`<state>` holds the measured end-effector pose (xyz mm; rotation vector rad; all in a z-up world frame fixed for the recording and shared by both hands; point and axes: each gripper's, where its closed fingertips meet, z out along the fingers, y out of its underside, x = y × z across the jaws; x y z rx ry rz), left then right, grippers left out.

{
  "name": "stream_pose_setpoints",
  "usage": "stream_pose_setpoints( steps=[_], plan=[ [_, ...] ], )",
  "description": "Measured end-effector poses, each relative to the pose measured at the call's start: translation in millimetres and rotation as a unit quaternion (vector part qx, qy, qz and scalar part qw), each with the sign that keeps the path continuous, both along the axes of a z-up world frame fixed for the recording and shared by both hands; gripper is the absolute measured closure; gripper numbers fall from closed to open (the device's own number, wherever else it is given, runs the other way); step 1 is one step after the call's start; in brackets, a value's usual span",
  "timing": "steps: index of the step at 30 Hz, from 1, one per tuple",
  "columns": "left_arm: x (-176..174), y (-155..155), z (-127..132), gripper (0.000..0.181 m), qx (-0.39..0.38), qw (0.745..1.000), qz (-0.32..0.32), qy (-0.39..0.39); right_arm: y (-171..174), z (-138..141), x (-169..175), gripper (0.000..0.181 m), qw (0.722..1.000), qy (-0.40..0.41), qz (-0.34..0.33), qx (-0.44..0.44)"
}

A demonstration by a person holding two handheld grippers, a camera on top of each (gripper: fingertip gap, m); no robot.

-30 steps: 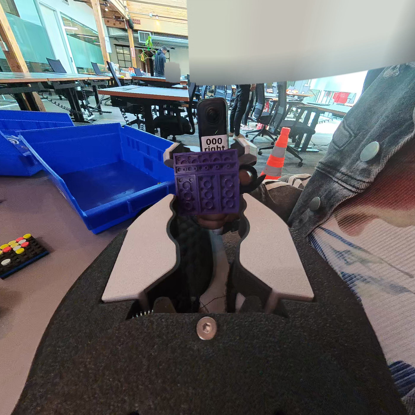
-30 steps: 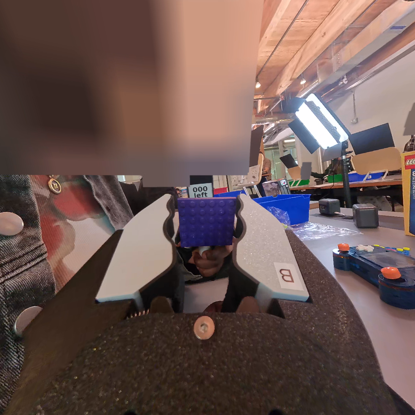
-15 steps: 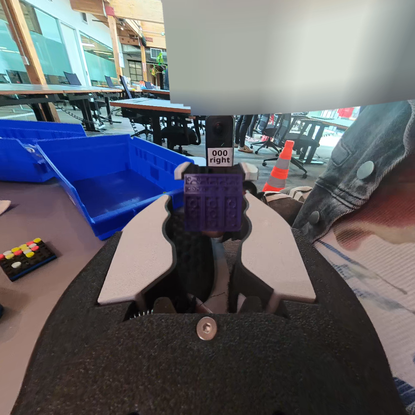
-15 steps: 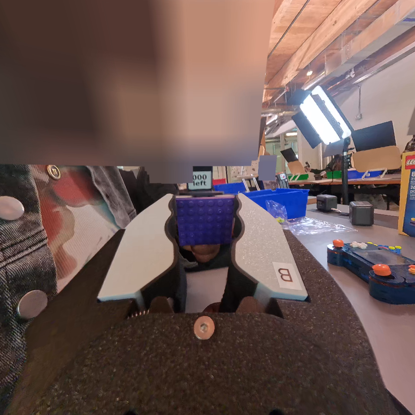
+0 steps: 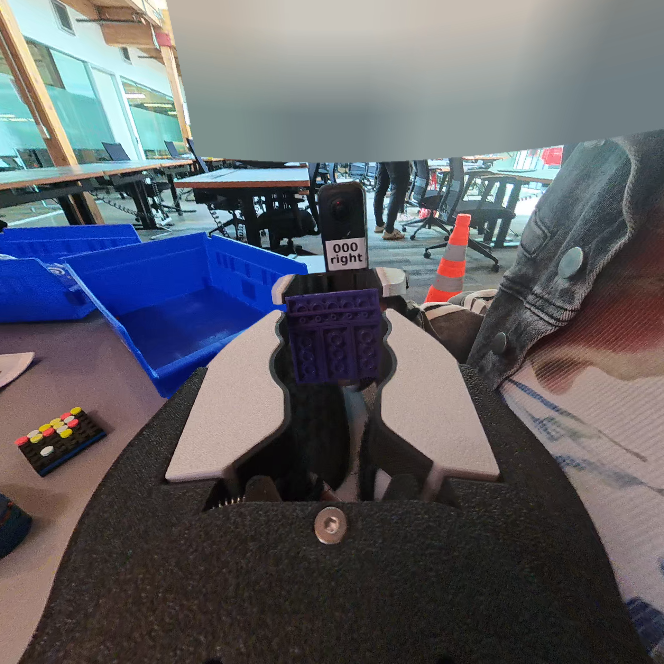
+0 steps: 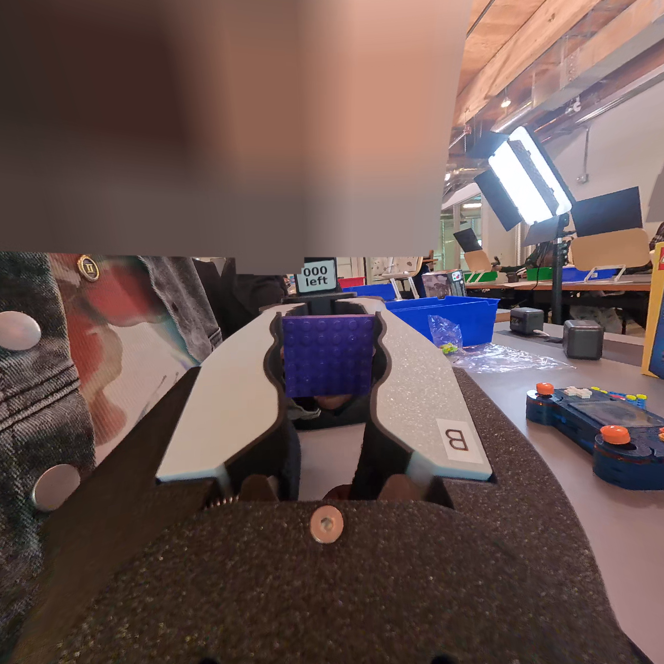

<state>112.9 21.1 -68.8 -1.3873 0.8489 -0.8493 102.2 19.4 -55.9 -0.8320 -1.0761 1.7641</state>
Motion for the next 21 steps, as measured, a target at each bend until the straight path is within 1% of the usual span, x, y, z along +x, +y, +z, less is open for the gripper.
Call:
stream_pose_setpoints(
  steps=[4, 6, 7, 9, 12, 13, 14, 16, 17, 18, 19, 21],
  plan=[
    [-3.0, 2.1, 3.1, 0.134, 0.019, 1.0, 0.017, -0.013, 1.9, 3.7, -2.5, 0.133, 1.0, 0.011, -0.021, 0.001],
    [-10.6, 8.0, 4.2, 0.134, 0.043, 0.997, 0.058, -0.005, 9.4, 2.3, -3.5, 0.133, 0.998, 0.007, -0.057, 0.008],
    [-12.4, 6.1, 8.3, 0.134, 0.053, 0.997, 0.057, -0.013, 9.2, 1.2, -2.3, 0.134, 0.998, 0.009, -0.061, 0.021],
    [-16.3, 4.9, 11.7, 0.134, 0.028, 0.998, 0.039, -0.044, 8.1, 0.0, -2.9, 0.133, 0.999, 0.006, -0.044, 0.01],
    [-30.4, 8.6, 12.0, 0.134, 0.018, 0.997, 0.046, -0.066, 16.3, -2.5, -5.5, 0.133, 0.998, 0.002, -0.055, 0.003],
    [-38.7, 9.6, 13.5, 0.133, 0.018, 0.996, 0.057, -0.066, 19.8, -3.0, -5.4, 0.133, 0.998, -0.002, -0.058, 0.0],
    [-51.9, 12.2, 14.5, 0.133, 0.023, 0.995, 0.085, -0.056, 23.3, -4.6, -5.4, 0.133, 0.998, -0.008, -0.062, 0.003],
    [-96.1, 20.0, 9.9, 0.133, 0.023, 0.984, 0.177, 0.012, 30.2, -9.6, -4.5, 0.133, 0.997, -0.018, -0.072, 0.007],
    [-128.4, 22.2, 9.5, 0.134, 0.021, 0.97, 0.238, 0.048, 33.0, -11.3, -3.3, 0.133, 0.997, -0.018, -0.073, 0.004],
    [-165.4, 21.2, 12.3, 0.134, 0.019, 0.951, 0.3, 0.077, 34.4, -11.3, -1.7, 0.133, 0.998, -0.014, -0.069, -0.003],
    [-207.2, 17.9, 14.0, 0.134, 0.004, 0.924, 0.367, 0.106, 35.9, -10.6, -0.6, 0.133, 0.998, -0.01, -0.069, -0.009],
    [-298.7, 0.8, 8.7, 0.133, -0.056, 0.849, 0.492, 0.182, 36.5, -10.7, -0.2, 0.133, 0.997, -0.006, -0.07, -0.01]
  ],
)
